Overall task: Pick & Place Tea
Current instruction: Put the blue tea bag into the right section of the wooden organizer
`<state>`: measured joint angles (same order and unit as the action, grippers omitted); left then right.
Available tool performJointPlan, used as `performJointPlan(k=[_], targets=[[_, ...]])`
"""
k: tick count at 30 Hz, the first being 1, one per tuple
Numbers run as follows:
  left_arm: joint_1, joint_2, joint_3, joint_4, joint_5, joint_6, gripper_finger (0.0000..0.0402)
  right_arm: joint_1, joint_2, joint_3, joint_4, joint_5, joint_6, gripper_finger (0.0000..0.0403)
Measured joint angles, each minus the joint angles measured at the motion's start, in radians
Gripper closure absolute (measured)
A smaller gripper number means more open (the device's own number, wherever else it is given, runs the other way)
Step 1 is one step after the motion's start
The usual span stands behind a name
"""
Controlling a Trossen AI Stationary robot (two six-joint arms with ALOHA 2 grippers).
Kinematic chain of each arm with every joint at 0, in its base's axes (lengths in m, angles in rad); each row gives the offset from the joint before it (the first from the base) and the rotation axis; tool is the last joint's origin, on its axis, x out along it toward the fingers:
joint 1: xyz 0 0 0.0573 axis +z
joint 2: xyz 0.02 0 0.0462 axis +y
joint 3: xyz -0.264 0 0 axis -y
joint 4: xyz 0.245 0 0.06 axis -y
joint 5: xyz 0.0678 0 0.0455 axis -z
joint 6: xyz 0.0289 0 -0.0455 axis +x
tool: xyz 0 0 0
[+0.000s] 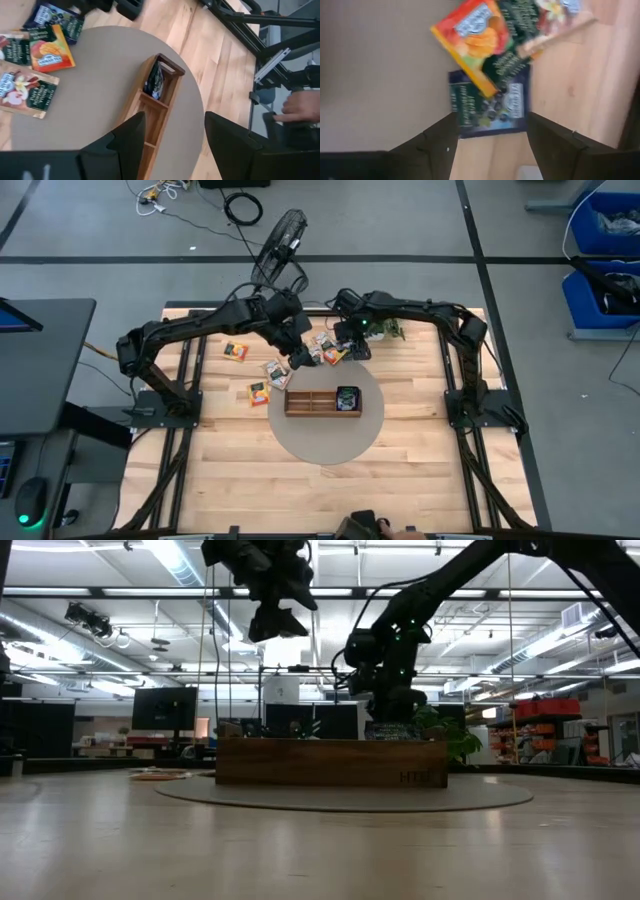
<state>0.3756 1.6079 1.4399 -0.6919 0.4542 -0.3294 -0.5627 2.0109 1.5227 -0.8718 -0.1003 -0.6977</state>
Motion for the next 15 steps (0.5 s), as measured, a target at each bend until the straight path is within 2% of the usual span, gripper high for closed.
performJointPlan(k=[8,15], targets=[[-0.01,-0.034,0.001,0.005,0.017,-0.001,0.0193,-0.026,0.014,0.005,0.013,-0.024,-0.042,0.0165],[-0.008,-0.075,0.001,0.009,0.021,-0.001,0.0193,-0.019,0.107,0.087,-0.014,-0.022,-0.036,0.0167]])
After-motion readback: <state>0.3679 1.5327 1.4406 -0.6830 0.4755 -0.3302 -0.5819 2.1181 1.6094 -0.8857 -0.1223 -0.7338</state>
